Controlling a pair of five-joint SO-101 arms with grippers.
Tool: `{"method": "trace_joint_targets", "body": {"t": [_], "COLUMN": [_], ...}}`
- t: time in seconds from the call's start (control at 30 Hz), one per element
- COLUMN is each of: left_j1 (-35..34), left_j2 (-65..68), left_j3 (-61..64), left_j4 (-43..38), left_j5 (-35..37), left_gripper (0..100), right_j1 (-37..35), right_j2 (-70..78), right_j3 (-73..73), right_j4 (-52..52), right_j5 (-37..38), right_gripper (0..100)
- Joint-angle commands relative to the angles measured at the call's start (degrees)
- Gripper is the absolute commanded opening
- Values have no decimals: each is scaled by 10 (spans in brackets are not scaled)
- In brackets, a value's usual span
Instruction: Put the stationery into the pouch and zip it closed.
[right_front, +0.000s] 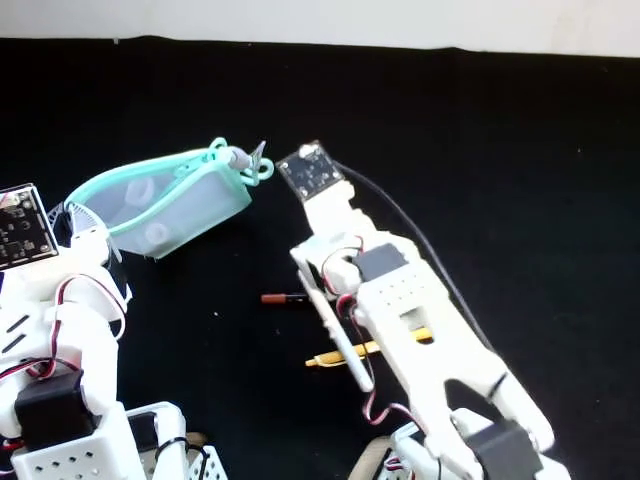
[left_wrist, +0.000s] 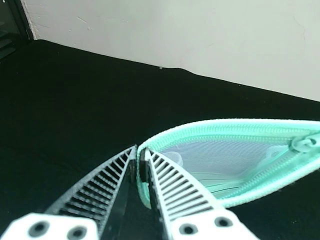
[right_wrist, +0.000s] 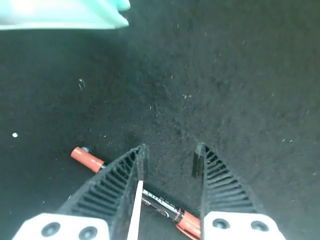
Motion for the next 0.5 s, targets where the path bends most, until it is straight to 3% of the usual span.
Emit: {"method": "trace_joint_targets", "body": {"t": [0.0, 0.23, 0.47], "left_j1": [0, 0, 0], "left_j2": [6, 5, 4], "left_j3": [10, 35, 40], "left_j4": [8, 8, 4], "left_j5": [2, 2, 2], "left_gripper": [7, 7, 7], "right_j1": [-7, -40, -69], "right_j2": [34, 73, 73], "right_j3": [1, 1, 1], "right_j4": [-33, -45, -45], "right_j5": [-10, -76, -170], "right_gripper": [156, 231, 236]}}
